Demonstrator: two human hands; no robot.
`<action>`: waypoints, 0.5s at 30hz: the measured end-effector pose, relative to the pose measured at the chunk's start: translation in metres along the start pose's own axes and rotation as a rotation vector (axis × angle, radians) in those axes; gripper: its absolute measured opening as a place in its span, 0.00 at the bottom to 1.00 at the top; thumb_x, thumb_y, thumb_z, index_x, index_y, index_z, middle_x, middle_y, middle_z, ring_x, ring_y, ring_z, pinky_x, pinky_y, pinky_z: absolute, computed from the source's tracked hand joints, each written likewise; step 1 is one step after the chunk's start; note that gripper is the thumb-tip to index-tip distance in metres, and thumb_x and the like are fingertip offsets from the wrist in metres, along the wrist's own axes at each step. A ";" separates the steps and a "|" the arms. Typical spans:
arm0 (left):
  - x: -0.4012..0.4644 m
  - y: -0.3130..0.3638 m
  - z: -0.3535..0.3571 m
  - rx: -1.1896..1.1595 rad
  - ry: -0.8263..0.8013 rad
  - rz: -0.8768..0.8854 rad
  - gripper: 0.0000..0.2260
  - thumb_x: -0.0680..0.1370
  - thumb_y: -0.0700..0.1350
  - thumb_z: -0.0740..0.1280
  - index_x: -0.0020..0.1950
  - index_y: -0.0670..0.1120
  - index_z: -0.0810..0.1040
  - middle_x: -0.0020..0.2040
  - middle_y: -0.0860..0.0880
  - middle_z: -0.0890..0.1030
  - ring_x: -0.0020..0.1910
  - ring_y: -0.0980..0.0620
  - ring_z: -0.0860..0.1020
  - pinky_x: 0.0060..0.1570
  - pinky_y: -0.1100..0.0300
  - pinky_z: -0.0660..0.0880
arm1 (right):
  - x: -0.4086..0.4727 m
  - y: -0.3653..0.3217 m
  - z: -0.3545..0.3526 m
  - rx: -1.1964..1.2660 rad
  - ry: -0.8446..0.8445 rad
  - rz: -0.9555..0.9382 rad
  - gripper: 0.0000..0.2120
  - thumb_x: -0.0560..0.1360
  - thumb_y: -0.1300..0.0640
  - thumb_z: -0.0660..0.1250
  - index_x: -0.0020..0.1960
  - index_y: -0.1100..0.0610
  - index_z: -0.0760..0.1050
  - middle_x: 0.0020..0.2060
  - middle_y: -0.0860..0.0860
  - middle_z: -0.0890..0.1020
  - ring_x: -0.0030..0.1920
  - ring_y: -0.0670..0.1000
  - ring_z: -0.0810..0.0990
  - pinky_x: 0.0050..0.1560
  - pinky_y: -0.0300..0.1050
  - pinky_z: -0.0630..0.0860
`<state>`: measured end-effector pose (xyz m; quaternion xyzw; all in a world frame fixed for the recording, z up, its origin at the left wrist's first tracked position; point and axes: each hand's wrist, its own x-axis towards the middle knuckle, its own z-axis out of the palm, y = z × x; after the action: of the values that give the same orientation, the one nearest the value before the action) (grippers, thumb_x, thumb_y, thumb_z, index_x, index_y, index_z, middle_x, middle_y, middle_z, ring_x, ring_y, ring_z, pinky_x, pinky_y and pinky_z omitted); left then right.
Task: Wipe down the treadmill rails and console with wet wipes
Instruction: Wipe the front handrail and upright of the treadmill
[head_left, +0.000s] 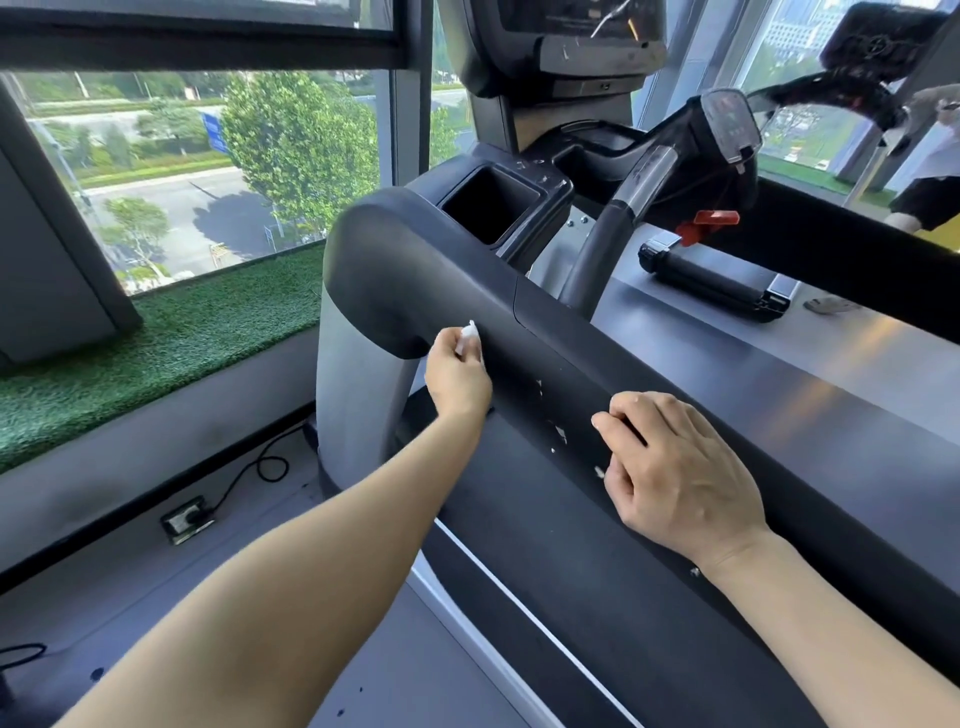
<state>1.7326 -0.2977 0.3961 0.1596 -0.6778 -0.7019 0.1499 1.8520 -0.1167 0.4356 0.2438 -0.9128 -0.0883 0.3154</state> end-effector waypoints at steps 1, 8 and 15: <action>-0.007 -0.001 0.001 -0.005 -0.022 0.019 0.12 0.80 0.47 0.61 0.38 0.47 0.67 0.35 0.47 0.70 0.34 0.51 0.66 0.37 0.59 0.67 | 0.000 0.000 0.000 -0.002 0.001 -0.001 0.15 0.70 0.59 0.57 0.51 0.60 0.78 0.49 0.55 0.76 0.50 0.56 0.72 0.57 0.49 0.69; -0.037 0.001 0.002 0.001 -0.089 0.125 0.08 0.80 0.43 0.62 0.41 0.47 0.71 0.37 0.51 0.73 0.34 0.57 0.69 0.34 0.74 0.66 | 0.001 -0.001 0.000 -0.007 0.003 -0.001 0.14 0.69 0.59 0.58 0.51 0.60 0.78 0.49 0.55 0.76 0.50 0.56 0.72 0.56 0.49 0.70; 0.018 0.026 0.002 0.049 0.051 0.015 0.07 0.82 0.44 0.57 0.44 0.45 0.68 0.38 0.50 0.70 0.37 0.51 0.67 0.33 0.67 0.65 | 0.001 -0.001 0.000 -0.005 0.002 -0.004 0.16 0.69 0.58 0.56 0.52 0.60 0.78 0.49 0.55 0.77 0.50 0.56 0.72 0.57 0.48 0.69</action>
<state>1.7154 -0.3046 0.4214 0.1760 -0.6919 -0.6796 0.1684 1.8517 -0.1181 0.4355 0.2449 -0.9119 -0.0912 0.3166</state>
